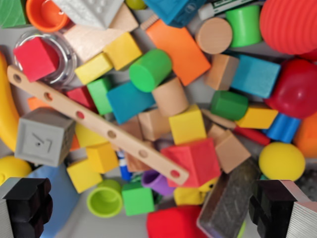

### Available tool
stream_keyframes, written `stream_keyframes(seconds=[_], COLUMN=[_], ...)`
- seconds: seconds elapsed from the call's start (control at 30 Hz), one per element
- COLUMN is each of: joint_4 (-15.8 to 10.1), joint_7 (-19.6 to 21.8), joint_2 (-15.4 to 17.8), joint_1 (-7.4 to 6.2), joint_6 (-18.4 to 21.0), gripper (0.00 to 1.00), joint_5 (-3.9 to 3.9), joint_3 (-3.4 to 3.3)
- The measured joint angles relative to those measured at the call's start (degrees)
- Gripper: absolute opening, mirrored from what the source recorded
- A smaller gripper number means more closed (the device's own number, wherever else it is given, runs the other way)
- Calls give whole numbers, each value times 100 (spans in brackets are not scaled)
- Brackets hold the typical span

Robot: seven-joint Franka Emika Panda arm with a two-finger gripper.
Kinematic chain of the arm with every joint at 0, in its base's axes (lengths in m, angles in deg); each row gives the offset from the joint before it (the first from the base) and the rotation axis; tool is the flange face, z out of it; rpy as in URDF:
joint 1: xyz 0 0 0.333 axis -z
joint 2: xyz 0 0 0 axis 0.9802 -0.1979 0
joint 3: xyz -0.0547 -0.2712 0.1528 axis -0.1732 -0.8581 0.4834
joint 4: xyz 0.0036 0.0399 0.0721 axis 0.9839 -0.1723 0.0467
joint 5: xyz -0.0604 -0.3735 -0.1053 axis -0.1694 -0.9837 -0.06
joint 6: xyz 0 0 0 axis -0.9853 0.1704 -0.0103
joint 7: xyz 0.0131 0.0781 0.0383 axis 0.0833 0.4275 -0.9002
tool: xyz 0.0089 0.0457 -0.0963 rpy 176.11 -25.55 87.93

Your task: Pick an object from the bin

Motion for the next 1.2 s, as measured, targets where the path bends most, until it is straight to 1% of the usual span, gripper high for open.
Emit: stream_keyframes(seconds=[0.17, 0.6, 0.9, 1.13, 1.2], joint_4=[-223, -846, -1326, -1722, -1801], joint_7=[5, 29, 68, 113, 123], joint_2=[126, 475, 740, 958, 998], joint_1=[-57, -228, -391, -550, -585], joint_6=[-99, -383, -604, -790, -828], gripper=[100, 100, 100, 100, 100], joint_5=[0, 9, 43, 86, 94], joint_3=[39, 166, 283, 397, 421])
